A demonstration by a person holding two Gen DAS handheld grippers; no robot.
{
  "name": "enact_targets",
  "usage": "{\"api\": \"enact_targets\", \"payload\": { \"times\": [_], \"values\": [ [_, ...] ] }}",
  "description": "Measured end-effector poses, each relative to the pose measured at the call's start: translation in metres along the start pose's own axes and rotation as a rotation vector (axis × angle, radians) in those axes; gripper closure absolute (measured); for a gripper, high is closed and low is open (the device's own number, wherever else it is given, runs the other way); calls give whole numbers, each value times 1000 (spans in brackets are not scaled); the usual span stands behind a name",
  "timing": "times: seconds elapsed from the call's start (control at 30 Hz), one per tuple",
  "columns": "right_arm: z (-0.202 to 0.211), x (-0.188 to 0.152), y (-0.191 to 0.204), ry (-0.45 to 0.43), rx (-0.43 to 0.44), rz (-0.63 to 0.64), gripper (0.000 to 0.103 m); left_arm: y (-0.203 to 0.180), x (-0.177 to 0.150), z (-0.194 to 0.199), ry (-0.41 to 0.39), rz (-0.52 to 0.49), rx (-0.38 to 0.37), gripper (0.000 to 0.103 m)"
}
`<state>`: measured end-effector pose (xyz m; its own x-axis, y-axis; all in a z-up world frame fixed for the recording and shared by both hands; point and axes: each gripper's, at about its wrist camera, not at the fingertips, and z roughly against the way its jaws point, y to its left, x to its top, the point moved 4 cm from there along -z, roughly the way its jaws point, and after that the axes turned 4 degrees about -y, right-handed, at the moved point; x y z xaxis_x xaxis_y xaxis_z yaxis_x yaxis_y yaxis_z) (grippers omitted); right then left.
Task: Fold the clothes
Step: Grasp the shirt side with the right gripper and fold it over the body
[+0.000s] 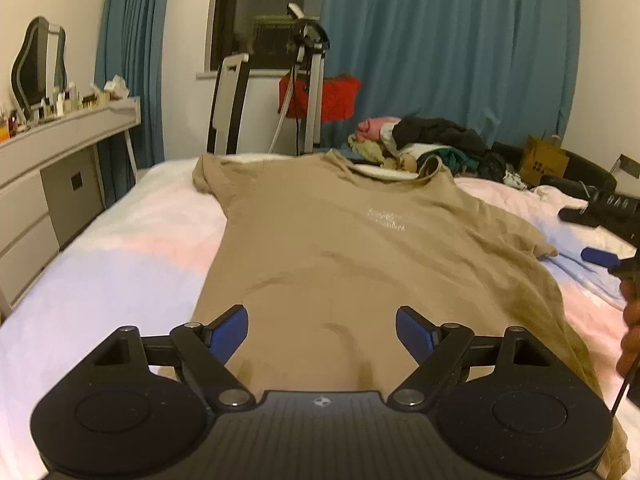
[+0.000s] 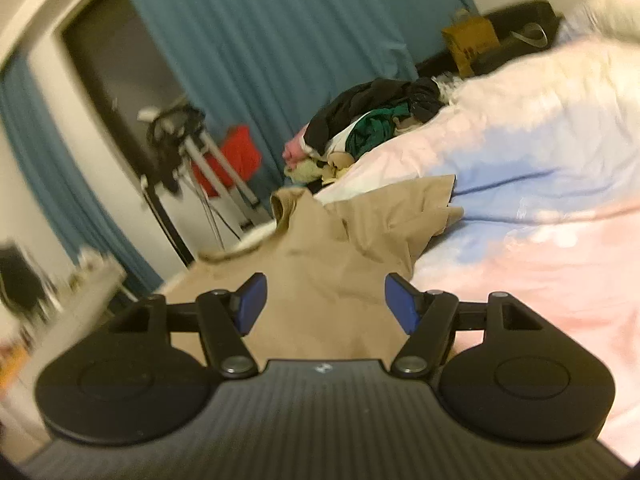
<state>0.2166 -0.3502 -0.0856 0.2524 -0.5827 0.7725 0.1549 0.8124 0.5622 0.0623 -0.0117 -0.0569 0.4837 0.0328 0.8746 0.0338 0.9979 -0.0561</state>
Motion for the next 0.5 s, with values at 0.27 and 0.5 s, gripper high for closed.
{"api": "enact_targets", "payload": {
  "times": [0.27, 0.5],
  "values": [
    [-22, 17, -48, 35, 19, -306, 35, -8, -10, -19, 39, -41, 8, 20],
    [-48, 21, -94, 62, 35, -509, 35, -10, -15, -29, 56, -63, 12, 20]
  ]
}}
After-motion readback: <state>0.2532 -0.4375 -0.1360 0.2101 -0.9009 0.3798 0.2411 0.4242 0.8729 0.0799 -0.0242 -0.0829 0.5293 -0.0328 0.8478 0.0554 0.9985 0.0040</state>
